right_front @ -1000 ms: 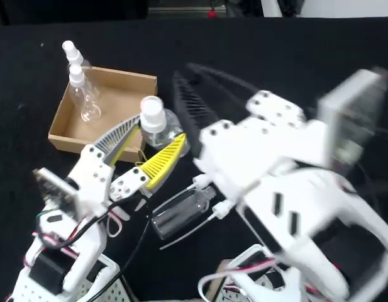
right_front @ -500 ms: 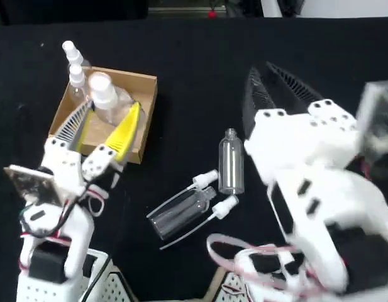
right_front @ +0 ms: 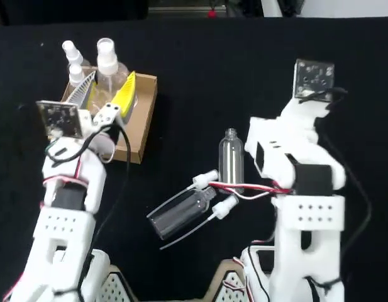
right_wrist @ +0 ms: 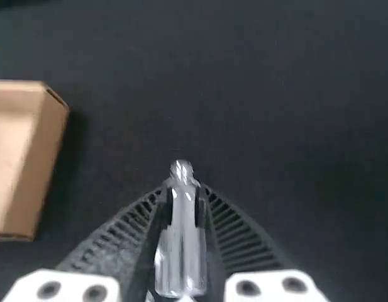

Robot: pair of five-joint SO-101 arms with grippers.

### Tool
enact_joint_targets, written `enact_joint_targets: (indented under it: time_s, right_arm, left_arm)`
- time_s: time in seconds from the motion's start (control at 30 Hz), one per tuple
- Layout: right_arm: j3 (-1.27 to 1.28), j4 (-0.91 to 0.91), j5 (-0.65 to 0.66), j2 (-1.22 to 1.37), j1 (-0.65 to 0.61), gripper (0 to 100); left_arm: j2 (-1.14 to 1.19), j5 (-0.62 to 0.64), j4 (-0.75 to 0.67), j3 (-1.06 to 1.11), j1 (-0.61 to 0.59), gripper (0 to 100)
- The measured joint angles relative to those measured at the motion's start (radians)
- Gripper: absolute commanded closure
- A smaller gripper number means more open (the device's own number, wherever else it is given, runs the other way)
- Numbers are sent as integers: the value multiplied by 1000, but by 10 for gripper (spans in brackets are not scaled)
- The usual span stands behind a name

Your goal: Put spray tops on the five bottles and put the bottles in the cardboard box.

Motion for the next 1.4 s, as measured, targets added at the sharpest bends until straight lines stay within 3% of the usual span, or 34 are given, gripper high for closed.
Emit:
enact_joint_targets:
  time_s: [0.13, 0.33, 0.6, 0.93, 1.2, 1.4]
  right_arm:
    - [167, -130, 0, 0, 9, 924]
    - [299, -238, 0, 0, 9, 924]
    - [351, -255, 0, 0, 9, 924]
    - [370, -261, 0, 0, 9, 924]
    - [370, -262, 0, 0, 9, 924]
    - [370, -262, 0, 0, 9, 924]
  left_arm:
    - [157, 0, -160, 0, -2, 769]
    - [322, 0, -284, 0, -2, 765]
    - [482, 0, -311, -9, -2, 764]
    - [732, 0, -338, -175, 5, 769]
    - [951, 0, -706, -186, 5, 765]
    - [1085, 0, -792, -224, 5, 765]
